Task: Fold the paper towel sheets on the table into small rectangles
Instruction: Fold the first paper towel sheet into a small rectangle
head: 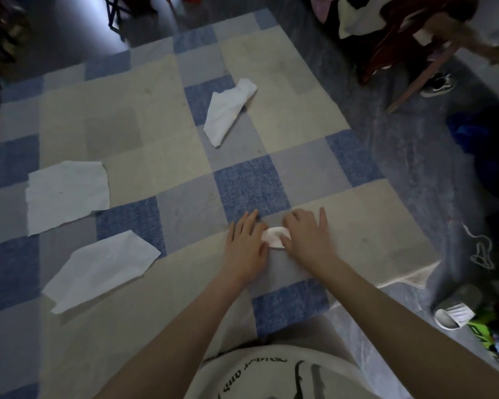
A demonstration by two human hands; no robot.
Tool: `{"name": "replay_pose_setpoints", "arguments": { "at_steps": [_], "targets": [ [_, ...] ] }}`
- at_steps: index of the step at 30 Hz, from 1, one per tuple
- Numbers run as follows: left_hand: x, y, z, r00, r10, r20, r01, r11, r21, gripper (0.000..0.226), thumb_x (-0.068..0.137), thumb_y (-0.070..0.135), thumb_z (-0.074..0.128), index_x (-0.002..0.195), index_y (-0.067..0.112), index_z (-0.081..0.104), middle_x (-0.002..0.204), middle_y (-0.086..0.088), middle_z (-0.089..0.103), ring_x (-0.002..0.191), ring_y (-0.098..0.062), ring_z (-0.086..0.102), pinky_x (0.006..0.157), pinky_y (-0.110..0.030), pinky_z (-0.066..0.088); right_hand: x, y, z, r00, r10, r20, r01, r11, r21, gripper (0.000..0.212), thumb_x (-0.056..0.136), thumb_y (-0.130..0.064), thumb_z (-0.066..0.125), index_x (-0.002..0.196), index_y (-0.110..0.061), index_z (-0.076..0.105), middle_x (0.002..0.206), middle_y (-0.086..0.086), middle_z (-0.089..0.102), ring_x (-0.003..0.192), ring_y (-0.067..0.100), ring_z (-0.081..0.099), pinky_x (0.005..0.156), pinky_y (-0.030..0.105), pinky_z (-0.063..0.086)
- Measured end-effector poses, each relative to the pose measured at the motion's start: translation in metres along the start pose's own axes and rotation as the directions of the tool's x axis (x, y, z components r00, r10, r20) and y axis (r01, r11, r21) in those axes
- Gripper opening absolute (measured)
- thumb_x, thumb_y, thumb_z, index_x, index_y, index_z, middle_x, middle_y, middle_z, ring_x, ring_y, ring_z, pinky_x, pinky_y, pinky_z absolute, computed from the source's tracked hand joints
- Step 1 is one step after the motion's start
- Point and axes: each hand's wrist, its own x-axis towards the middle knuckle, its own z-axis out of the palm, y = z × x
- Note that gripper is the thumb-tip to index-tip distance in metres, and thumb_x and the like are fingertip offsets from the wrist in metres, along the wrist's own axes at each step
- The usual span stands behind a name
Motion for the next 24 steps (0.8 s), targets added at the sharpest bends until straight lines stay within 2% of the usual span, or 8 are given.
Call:
{"name": "replay_pose_setpoints", "arguments": {
  "at_steps": [2, 4, 8, 11, 14, 16, 19, 24],
  "targets": [
    [0.003, 0.001, -0.002, 0.999, 0.028, -0.02, -0.029, 0.998, -0.052, 0.038, 0.078, 0.02, 0.057, 0.116, 0.017, 0.055, 0.14, -0.007, 0.046, 0.132, -0.028, 0.038, 0.112, -0.048, 0.026, 0.007, 0.002, -0.011, 0.991, -0.01, 0.133, 0.004, 0.999, 0.042, 0.027, 0.088, -0.033, 0.055, 0.11, -0.018, 0.053, 0.113, 0.002, 0.057, 0.111, 0.024, 0.052, 0.112, 0.053, 0.012],
    [0.005, 0.001, -0.007, 1.0, 0.019, 0.013, -0.016, 0.984, -0.176, 0.031, 0.074, 0.019, 0.06, 0.105, 0.017, 0.056, 0.109, -0.002, 0.059, 0.104, -0.026, 0.054, 0.092, -0.037, 0.038, 0.008, 0.006, -0.017, 0.979, -0.035, 0.199, 0.007, 0.99, 0.139, 0.026, 0.087, -0.031, 0.056, 0.111, -0.02, 0.055, 0.112, 0.0, 0.061, 0.108, 0.023, 0.056, 0.106, 0.043, 0.028],
    [0.0, 0.007, -0.021, 0.993, -0.055, 0.103, 0.105, 0.81, -0.577, 0.024, 0.084, 0.013, 0.068, 0.102, 0.021, 0.055, 0.083, 0.005, 0.058, 0.07, 0.0, 0.054, 0.062, -0.015, 0.04, -0.002, 0.017, -0.035, 0.946, -0.104, 0.307, -0.045, 0.895, 0.444, 0.012, 0.081, -0.023, 0.067, 0.091, -0.018, 0.069, 0.084, -0.001, 0.066, 0.078, 0.014, 0.06, 0.066, 0.027, 0.039],
    [-0.006, 0.012, -0.025, 0.982, -0.121, 0.144, 0.188, 0.664, -0.724, 0.017, 0.084, 0.011, 0.071, 0.099, 0.016, 0.066, 0.083, 0.007, 0.063, 0.069, 0.006, 0.056, 0.064, -0.012, 0.043, -0.016, 0.028, -0.044, 0.906, -0.017, 0.423, -0.295, 0.691, 0.66, 0.007, 0.081, -0.016, 0.072, 0.086, -0.013, 0.068, 0.073, -0.003, 0.062, 0.066, 0.008, 0.059, 0.064, 0.03, 0.049],
    [-0.011, 0.02, -0.023, 0.947, -0.154, 0.28, 0.319, 0.52, -0.792, 0.012, 0.083, 0.009, 0.073, 0.089, 0.017, 0.066, 0.08, 0.005, 0.064, 0.07, -0.002, 0.059, 0.062, -0.015, 0.046, -0.031, 0.037, -0.047, 0.843, 0.07, 0.534, -0.525, 0.329, 0.785, 0.01, 0.083, -0.006, 0.07, 0.093, -0.004, 0.066, 0.084, 0.011, 0.063, 0.079, 0.021, 0.065, 0.068, 0.038, 0.059],
    [-0.014, 0.025, -0.018, 0.923, -0.162, 0.348, 0.381, 0.499, -0.778, 0.016, 0.08, 0.009, 0.075, 0.086, 0.02, 0.064, 0.081, 0.002, 0.065, 0.073, -0.01, 0.061, 0.065, -0.024, 0.052, -0.038, 0.043, -0.046, 0.828, 0.122, 0.548, -0.561, 0.215, 0.8, 0.014, 0.083, -0.003, 0.069, 0.097, -0.001, 0.066, 0.091, 0.014, 0.065, 0.085, 0.023, 0.066, 0.075, 0.042, 0.059],
    [-0.015, 0.034, -0.013, 0.876, -0.148, 0.46, 0.463, 0.531, -0.71, 0.019, 0.077, 0.019, 0.076, 0.093, 0.014, 0.068, 0.083, -0.003, 0.071, 0.074, -0.012, 0.068, 0.071, -0.032, 0.059, -0.041, 0.05, -0.044, 0.811, 0.173, 0.558, -0.577, 0.089, 0.812, 0.018, 0.085, -0.001, 0.066, 0.102, -0.001, 0.064, 0.093, 0.014, 0.069, 0.082, 0.02, 0.068, 0.078, 0.037, 0.058],
    [-0.017, 0.059, -0.011, 0.774, -0.116, 0.623, 0.63, 0.236, -0.74, 0.013, 0.094, 0.017, 0.06, 0.092, 0.005, 0.065, 0.067, -0.003, 0.073, 0.062, -0.014, 0.07, 0.065, -0.025, 0.058, -0.034, 0.058, -0.045, 0.796, 0.228, 0.561, -0.578, 0.011, 0.816, 0.017, 0.086, -0.007, 0.066, 0.103, -0.003, 0.065, 0.093, 0.015, 0.069, 0.08, 0.021, 0.067, 0.07, 0.03, 0.055]
  ]
}}
